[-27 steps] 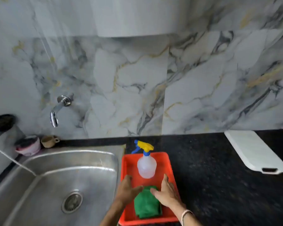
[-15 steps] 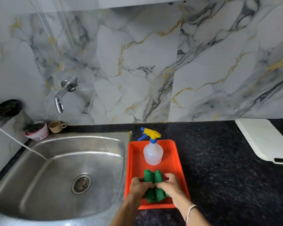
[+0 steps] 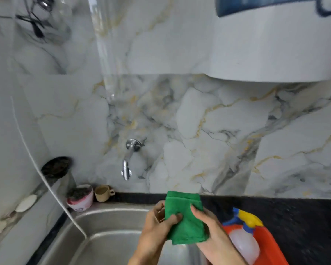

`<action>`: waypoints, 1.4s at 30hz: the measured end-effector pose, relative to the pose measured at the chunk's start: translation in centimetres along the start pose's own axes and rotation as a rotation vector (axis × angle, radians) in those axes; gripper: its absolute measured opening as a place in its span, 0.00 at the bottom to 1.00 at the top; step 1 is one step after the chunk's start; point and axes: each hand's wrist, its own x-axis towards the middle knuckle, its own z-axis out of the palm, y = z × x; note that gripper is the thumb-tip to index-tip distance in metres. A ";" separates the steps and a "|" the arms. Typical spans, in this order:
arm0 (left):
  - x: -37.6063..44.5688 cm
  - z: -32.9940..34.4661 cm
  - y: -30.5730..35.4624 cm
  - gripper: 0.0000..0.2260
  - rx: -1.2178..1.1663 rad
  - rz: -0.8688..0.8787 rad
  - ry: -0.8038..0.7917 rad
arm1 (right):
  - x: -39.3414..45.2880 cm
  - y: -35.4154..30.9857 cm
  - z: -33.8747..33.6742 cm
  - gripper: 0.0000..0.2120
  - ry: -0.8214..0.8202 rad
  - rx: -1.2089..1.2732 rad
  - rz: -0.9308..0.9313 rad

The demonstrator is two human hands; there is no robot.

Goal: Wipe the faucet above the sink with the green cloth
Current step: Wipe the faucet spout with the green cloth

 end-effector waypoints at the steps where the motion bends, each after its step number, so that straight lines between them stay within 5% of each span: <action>1: 0.9 -1.5 1.4 0.19 0.118 0.075 0.023 | 1.3 0.2 1.5 0.23 0.022 -0.038 -0.022; 4: 4.5 -6.4 5.0 0.11 0.413 0.261 0.099 | 5.4 0.6 5.9 0.19 0.113 -0.144 -0.071; 8: 11.7 -13.1 10.3 0.14 0.779 0.638 0.402 | 11.3 0.2 11.1 0.12 0.288 -0.177 -0.203; 12: 21.5 -16.5 16.3 0.19 1.178 1.090 0.690 | 17.1 0.0 14.6 0.13 0.422 -0.893 -0.762; 14: 26.6 -17.6 17.9 0.22 1.408 1.248 0.687 | 19.6 0.0 16.8 0.22 0.253 -1.232 -1.015; 17: 32.4 -19.7 17.7 0.26 1.557 1.399 0.710 | 23.6 -0.3 19.0 0.33 -0.145 -1.873 -1.153; 21: 36.4 -21.2 17.0 0.27 1.551 1.579 0.822 | 26.4 -0.2 19.4 0.28 -0.445 -2.265 -1.112; 24: 37.2 -21.3 16.8 0.27 1.512 1.638 0.858 | 26.7 0.9 18.3 0.25 -0.315 -2.126 -1.110; 29: 37.2 -21.4 16.8 0.27 1.481 1.671 0.857 | 26.0 3.8 16.9 0.40 0.016 -1.703 -0.931; 33: 37.0 -21.2 16.9 0.27 1.464 1.681 0.859 | 26.6 4.2 13.3 0.22 0.243 -1.085 -0.577; 35: 37.0 -21.3 16.8 0.27 1.471 1.675 0.878 | 27.4 5.0 11.5 0.15 0.190 -0.537 -0.129; 37: 37.0 -21.4 16.8 0.27 1.479 1.672 0.899 | 28.2 6.4 11.2 0.20 0.049 -0.152 0.176; 42: 37.3 -21.3 16.7 0.27 1.485 1.686 0.894 | 30.1 7.4 15.3 0.16 -0.135 0.189 0.336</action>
